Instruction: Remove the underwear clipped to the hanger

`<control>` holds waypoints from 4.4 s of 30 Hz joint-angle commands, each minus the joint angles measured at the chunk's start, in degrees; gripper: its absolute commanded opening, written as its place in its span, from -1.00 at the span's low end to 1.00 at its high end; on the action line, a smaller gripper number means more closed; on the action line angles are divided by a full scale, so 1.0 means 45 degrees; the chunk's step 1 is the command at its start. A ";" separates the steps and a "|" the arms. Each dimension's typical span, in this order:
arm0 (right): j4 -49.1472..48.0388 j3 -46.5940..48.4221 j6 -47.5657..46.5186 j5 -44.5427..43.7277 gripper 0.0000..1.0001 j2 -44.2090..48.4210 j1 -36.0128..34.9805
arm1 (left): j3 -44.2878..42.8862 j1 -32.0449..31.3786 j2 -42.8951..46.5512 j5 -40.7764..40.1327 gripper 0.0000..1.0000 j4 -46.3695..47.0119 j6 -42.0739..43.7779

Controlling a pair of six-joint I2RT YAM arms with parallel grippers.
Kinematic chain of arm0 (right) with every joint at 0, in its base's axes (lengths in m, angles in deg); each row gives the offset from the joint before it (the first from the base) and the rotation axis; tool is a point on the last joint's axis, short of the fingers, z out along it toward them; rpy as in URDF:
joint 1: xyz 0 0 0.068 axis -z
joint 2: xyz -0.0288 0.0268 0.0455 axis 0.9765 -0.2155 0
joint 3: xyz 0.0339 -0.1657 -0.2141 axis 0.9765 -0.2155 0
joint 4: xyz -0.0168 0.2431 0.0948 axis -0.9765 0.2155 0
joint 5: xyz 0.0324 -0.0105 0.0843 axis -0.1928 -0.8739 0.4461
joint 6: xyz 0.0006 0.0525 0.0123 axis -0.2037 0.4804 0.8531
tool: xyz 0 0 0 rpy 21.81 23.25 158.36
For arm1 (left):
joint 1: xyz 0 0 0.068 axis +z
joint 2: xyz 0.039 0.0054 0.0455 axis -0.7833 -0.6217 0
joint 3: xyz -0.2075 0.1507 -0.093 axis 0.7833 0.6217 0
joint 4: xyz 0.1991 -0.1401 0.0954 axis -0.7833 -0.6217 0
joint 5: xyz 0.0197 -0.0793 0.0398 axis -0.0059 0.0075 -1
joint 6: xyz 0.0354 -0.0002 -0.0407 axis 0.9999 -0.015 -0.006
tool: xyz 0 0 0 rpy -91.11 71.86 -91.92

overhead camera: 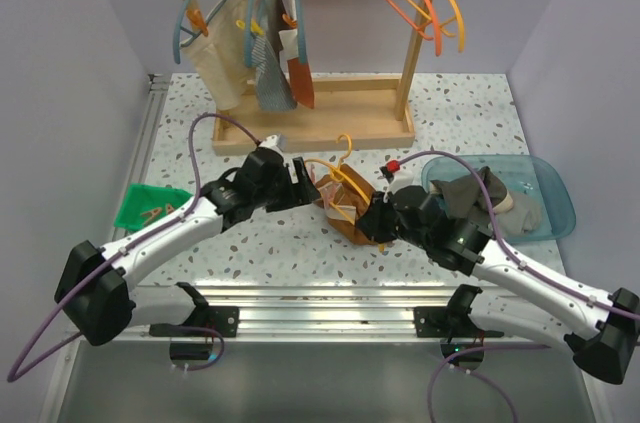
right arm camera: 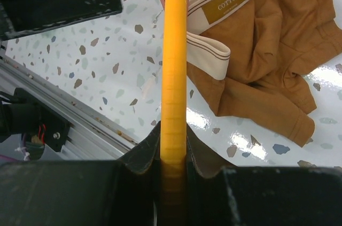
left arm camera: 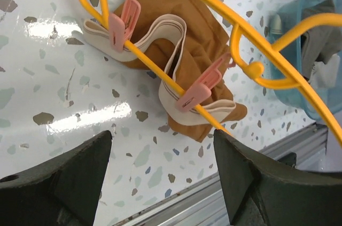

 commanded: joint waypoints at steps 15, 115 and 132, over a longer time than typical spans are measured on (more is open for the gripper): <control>0.0254 -0.0124 0.0316 -0.0905 -1.00 0.0953 -0.0151 | -0.3402 -0.1504 -0.3483 -0.3566 0.44 -0.1968 -0.1134; -0.0039 0.0227 -0.0173 -0.1355 -1.00 0.0543 -0.0151 | -0.3658 -0.2148 -0.2725 -0.4855 0.68 -0.2302 -0.2029; -0.0370 0.0150 -0.0836 -0.1160 -1.00 0.0191 -0.0151 | 0.0665 -0.0723 0.0172 -0.3019 0.65 0.1216 -0.4263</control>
